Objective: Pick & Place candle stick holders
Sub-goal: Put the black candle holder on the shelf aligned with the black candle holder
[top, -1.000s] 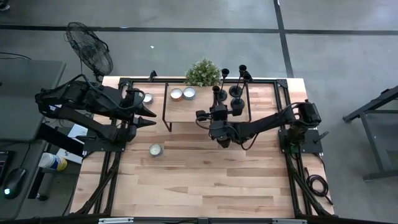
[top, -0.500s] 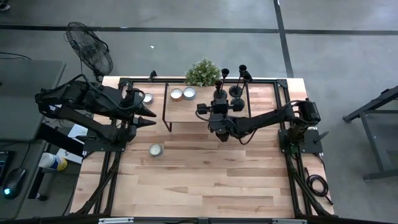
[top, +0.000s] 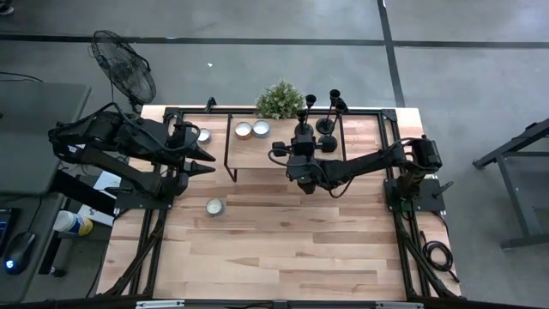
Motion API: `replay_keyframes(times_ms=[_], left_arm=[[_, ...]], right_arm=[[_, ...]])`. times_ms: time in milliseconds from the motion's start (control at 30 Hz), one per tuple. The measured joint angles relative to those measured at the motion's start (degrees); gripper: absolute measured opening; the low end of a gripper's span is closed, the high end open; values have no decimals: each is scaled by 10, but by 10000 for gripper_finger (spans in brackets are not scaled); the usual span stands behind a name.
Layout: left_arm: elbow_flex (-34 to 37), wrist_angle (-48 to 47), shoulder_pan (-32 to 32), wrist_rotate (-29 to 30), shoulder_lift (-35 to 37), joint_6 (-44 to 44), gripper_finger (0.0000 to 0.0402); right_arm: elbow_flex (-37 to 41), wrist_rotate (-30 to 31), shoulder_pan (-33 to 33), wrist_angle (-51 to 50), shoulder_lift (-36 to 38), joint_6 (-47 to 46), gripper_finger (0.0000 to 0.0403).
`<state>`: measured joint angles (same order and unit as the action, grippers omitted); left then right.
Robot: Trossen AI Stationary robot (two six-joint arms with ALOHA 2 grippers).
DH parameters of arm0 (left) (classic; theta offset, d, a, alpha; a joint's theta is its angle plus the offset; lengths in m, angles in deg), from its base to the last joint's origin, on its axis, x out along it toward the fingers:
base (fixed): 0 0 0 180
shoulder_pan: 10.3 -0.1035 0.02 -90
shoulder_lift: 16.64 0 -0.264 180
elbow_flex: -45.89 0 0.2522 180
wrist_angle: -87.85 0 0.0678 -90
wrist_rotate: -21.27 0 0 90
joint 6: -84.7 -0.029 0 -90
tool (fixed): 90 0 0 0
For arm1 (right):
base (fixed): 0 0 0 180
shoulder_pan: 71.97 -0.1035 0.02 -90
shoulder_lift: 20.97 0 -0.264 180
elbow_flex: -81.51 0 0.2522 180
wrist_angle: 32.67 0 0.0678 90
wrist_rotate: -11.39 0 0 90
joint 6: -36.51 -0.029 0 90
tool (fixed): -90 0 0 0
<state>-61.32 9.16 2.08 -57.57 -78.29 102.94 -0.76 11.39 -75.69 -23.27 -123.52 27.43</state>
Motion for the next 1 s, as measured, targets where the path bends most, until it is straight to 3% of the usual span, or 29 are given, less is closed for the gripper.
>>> replay_keyframes(times_ms=[300, 733, 1000], left_arm=[[0, 0, 0, 1, 0, -4, 131], [0, 0, 0, 1, 0, -4, 131], [0, 0, 0, 1, 0, -4, 131]], right_arm=[[0, 0, 0, -3, 0, 4, 23], [0, 0, -1, -2, 0, 35, 93], [0, 0, -15, -2, 0, 68, 107]])
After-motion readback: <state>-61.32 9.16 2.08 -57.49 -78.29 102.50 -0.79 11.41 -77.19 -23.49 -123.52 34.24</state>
